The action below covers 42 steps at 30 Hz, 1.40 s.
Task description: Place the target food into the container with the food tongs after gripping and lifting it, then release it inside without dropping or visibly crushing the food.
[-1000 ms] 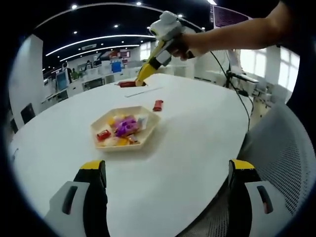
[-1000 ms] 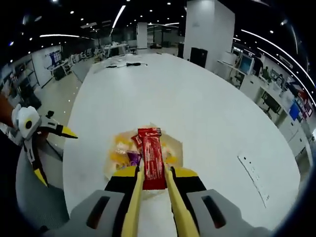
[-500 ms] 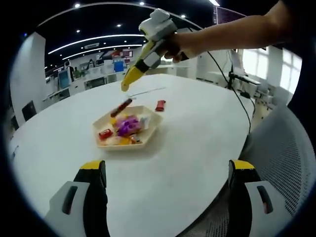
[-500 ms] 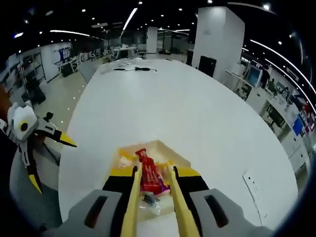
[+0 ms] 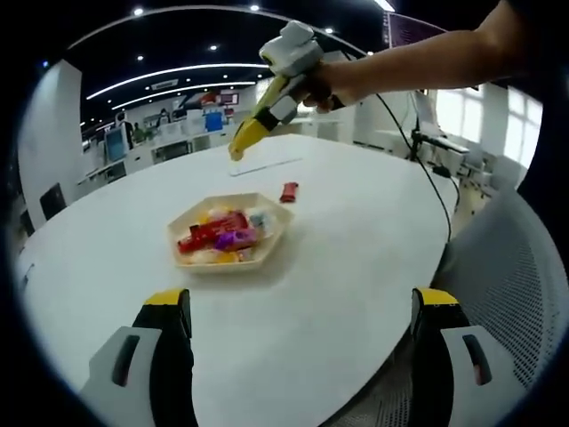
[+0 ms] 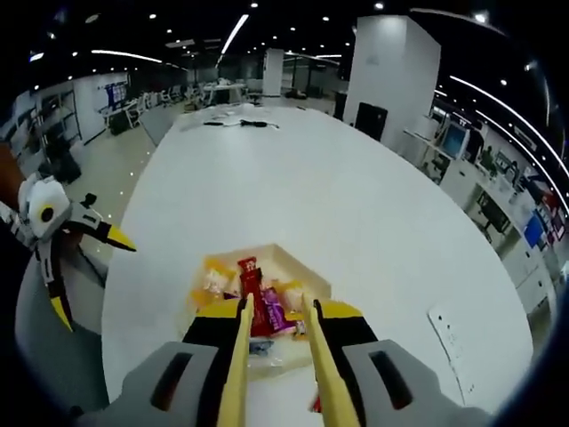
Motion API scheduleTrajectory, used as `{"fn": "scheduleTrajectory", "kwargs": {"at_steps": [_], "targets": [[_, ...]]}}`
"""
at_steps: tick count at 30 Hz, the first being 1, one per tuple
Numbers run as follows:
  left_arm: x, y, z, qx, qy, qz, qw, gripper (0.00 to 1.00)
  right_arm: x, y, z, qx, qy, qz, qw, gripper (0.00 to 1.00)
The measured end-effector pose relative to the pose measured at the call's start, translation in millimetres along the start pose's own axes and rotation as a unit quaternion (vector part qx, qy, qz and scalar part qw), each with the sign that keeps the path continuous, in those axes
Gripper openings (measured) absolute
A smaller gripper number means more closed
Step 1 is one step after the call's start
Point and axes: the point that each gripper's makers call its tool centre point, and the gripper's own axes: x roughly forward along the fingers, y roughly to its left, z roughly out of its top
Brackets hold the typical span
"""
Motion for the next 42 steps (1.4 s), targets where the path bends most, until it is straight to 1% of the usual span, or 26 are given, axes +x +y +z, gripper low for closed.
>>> {"fn": "scheduleTrajectory", "kwargs": {"at_steps": [2,4,7,10,15,17,19,22,24,26,28,30,32,33,35,39,42], "targets": [[0,-0.5,1.0,0.000,-0.002,-0.001,1.0000,0.99,-8,-9,-4.5,-0.014,0.007,-0.013,0.9998,0.30],[0,-0.9,1.5,0.000,-0.003,-0.002,1.0000,0.99,-16,-14,-7.0,-0.005,0.003,-0.010,0.9999,0.30],[0,-0.4,1.0,-0.001,-0.003,-0.002,1.0000,0.99,-27,-19,-13.2,-0.008,0.003,-0.018,0.9998,0.30],[0,-0.5,1.4,-0.002,-0.004,-0.002,1.0000,0.99,-36,-23,-24.4,-0.007,0.009,-0.021,0.9997,0.30],[-1,0.9,2.1,-0.006,-0.006,0.000,1.0000,0.99,-49,-34,-50.5,0.002,0.020,-0.030,0.9993,0.30],[0,-2.1,0.5,0.004,-0.001,-0.003,1.0000,0.99,-56,-35,-56.0,-0.007,0.016,-0.031,0.9994,0.30],[0,-4.3,-0.2,0.006,0.002,-0.007,1.0000,0.99,-60,-39,-61.8,-0.001,0.019,-0.034,0.9993,0.30],[0,-3.9,2.8,0.002,-0.005,-0.007,1.0000,0.99,-68,-40,-66.7,0.003,0.016,-0.035,0.9992,0.30],[-1,-1.8,3.4,-0.005,-0.008,-0.005,0.9999,0.99,-71,-38,-71.9,0.006,0.019,-0.026,0.9995,0.31],[-2,-0.7,5.2,-0.005,-0.012,-0.001,0.9999,0.99,-72,-39,-77.0,0.003,0.023,-0.027,0.9994,0.31],[-2,-0.6,3.8,-0.004,-0.008,0.000,1.0000,0.99,-74,-40,-79.7,0.006,0.021,-0.025,0.9994,0.31],[-2,-1.5,4.5,-0.006,-0.011,-0.002,0.9999,0.99,-76,-40,-81.7,0.007,0.016,-0.026,0.9995,0.31],[-2,-1.1,3.8,-0.004,-0.008,-0.001,1.0000,0.99,-75,-40,-87.6,0.002,0.021,-0.023,0.9995,0.31],[-2,-1.7,4.6,-0.004,-0.010,-0.002,0.9999,0.99,-75,-41,-90.8,0.001,0.023,-0.023,0.9995,0.30],[-1,-2.0,4.0,-0.003,-0.008,-0.003,1.0000,0.99,-77,-41,-91.4,0.003,0.018,-0.019,0.9997,0.28],[-2,-1.6,6.3,-0.002,-0.013,-0.002,0.9999,0.99,-78,-52,-94.3,0.008,0.009,-0.027,0.9995,0.27],[-2,-1.0,7.5,-0.004,-0.016,-0.002,0.9999,0.99,-73,-59,-107.2,0.018,0.019,-0.034,0.9991,0.24]]}}
